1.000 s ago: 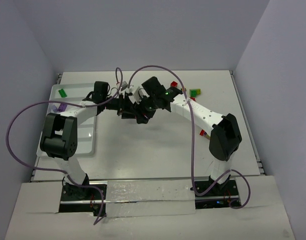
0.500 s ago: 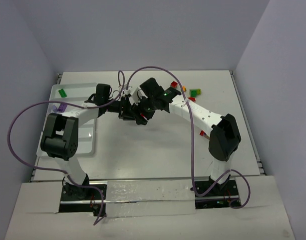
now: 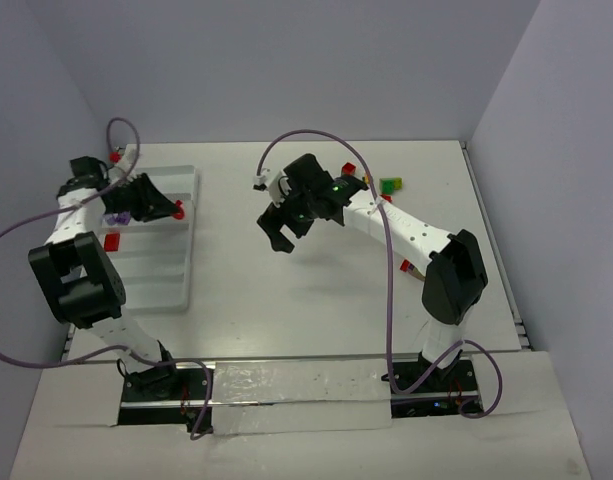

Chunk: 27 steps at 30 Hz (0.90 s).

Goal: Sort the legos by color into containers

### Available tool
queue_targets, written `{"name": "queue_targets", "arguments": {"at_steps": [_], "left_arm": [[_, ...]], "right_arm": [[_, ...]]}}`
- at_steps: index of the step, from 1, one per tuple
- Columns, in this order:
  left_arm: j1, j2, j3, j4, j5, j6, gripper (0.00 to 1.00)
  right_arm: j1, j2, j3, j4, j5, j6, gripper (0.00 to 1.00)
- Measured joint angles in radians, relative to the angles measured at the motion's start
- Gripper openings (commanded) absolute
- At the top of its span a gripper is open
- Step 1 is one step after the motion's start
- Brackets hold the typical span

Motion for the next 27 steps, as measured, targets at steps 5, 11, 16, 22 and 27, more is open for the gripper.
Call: {"name": "queue_targets", "arguments": {"at_steps": [5,11,16,22,27], "left_arm": [[0.148,0.010,0.130,-0.123,-0.189,0.186,0.01],[0.186,0.077,0.165,-0.165,-0.342,0.309,0.07],[0.191,0.131,0.143,-0.161,-0.420,0.352,0.09],[0.206,0.182,0.139,-0.146,-0.474,0.363,0.14],[0.208,0.215,0.139,-0.124,-0.506,0.364,0.40]], "right_arm": [[-0.016,0.000,0.000,0.002,0.000,0.000,1.00],[-0.026,0.000,-0.001,0.006,-0.002,0.004,1.00],[-0.038,0.000,-0.013,0.013,-0.011,0.004,1.00],[-0.063,0.003,-0.035,0.014,-0.012,0.004,1.00],[-0.077,0.005,-0.034,0.023,-0.011,0.013,1.00]]}}
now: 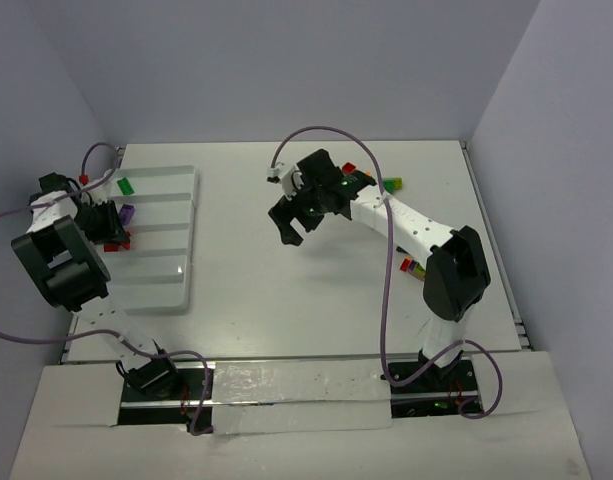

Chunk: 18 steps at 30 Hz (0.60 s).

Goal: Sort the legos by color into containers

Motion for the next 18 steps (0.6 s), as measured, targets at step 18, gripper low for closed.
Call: {"name": "queue_targets", "arguments": {"at_steps": [18], "left_arm": [[0.013,-0.025,0.117,0.046,-0.064,-0.008,0.69]], "right_arm": [[-0.194,0.122,0.108,0.068,0.191,0.142,0.95]]}}
